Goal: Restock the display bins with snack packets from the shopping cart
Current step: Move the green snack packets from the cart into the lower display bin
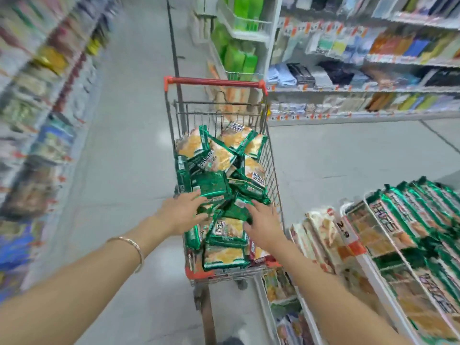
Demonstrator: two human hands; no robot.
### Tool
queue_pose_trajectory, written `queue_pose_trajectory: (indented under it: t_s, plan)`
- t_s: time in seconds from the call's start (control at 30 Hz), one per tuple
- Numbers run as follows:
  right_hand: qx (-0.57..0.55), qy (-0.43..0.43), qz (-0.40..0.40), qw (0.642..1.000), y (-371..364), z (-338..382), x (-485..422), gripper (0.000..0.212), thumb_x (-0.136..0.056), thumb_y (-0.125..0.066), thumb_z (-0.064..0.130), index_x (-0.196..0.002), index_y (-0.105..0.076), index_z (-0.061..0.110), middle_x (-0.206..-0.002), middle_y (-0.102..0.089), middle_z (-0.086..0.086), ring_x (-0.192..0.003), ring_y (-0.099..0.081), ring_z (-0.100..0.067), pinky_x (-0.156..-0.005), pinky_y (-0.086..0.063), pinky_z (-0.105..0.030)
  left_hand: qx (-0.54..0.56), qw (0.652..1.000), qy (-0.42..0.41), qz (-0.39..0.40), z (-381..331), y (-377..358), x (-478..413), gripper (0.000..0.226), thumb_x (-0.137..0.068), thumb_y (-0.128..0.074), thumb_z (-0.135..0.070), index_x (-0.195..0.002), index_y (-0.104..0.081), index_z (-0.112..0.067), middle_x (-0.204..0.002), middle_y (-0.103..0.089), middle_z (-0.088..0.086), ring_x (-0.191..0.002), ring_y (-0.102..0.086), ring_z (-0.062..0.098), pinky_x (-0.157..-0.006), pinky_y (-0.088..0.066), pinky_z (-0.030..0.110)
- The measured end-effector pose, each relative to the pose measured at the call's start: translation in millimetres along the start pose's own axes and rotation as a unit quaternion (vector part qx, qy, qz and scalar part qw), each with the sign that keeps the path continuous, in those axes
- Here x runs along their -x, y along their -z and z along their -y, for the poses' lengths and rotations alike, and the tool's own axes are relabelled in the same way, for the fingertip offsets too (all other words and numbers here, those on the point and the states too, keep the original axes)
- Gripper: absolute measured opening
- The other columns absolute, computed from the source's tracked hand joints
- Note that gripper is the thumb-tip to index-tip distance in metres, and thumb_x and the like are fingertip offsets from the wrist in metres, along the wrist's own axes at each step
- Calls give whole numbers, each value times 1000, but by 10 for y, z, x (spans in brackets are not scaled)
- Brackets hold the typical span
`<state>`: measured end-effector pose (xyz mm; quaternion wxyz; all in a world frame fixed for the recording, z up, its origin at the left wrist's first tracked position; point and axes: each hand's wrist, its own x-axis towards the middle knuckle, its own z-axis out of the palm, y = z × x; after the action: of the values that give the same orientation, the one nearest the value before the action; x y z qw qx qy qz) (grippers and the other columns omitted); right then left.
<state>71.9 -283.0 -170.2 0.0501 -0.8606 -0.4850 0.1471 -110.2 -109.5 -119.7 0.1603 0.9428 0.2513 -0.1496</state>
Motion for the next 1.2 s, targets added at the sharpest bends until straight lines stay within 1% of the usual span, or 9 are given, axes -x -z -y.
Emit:
queue_pose_trajectory:
  t_s: [0.13,0.33,0.5,0.6,0.77,0.9,1.0,1.1,1.2]
  plan:
    - [-37,59,-74,995,129,765,-694,58,-100,-44,16,-155,-29,14,-127,-60,-10,-114,-55,-29,-98,-44,-44,88,994,65,-9,307,-53,148,55,-102,-39,-52,-145,-45,-18,-152,-42,3,-138,-39,22,-112,-36,39]
    - [-137,56,16,989,139,1601,-1663,77,-89,-54,65,-143,-40,11,-126,-59,-17,-114,-58,-36,-92,-51,-45,124,978,166,32,590,-101,172,56,-102,-36,-56,-142,-47,-19,-147,-47,-1,-137,-40,18,-110,-37,37]
    - [-276,58,7,959,283,1163,-1842,29,-90,-64,34,-104,-53,11,-77,-59,1,-62,-53,-15,-54,-41,-30,260,930,255,-46,842,-47,75,53,-101,-42,-51,-140,-50,-17,-148,-49,3,-134,-46,20,-112,-35,33]
    - [-450,21,37,892,590,662,-1916,15,-92,-59,24,-93,-64,10,-86,-62,-3,-72,-54,-16,-66,-41,-30,450,820,318,-156,845,131,-147,50,-101,-48,-47,-137,-53,-13,-138,-55,3,-121,-53,21,-105,-43,37]
    - [-559,-52,223,797,798,243,-2028,27,-84,-61,31,-106,-63,14,-128,-56,-11,-125,-50,-31,-113,-33,-56,759,555,319,-119,580,457,-551,77,-85,-52,-71,-140,-44,-17,-135,-50,6,-122,-56,29,-93,-52,48]
    - [-550,-22,334,765,874,287,-2091,21,-96,-56,25,-103,-56,5,-117,-60,-14,-118,-52,-34,-113,-35,-47,750,618,235,1,460,614,-692,79,-62,-74,-73,-118,-61,-19,-118,-71,9,-106,-68,26,-87,-52,40]
    - [-577,7,359,733,753,365,-2105,63,-98,-45,57,-139,-50,9,-138,-56,-20,-133,-50,-35,-114,-35,-53,736,629,248,-19,479,587,-671,27,-86,-71,-27,-107,-66,-10,-109,-75,13,-81,-74,22,-84,-54,36]
    - [-223,136,262,929,369,302,-2150,78,-99,-26,67,-145,-46,8,-139,-57,-16,-129,-53,-31,-114,-37,-50,731,573,347,-133,674,444,-535,12,-94,-55,-17,-90,-63,-10,-72,-75,10,-52,-69,19,-57,-57,25]
    - [221,288,219,906,-143,47,-2108,96,-91,-64,53,-160,-7,17,-166,-6,-13,-153,-9,-32,-123,-16,-52,732,525,395,-179,865,291,-331,14,-90,-54,-21,-90,-62,-10,-74,-74,11,-51,-69,22,-58,-56,27]
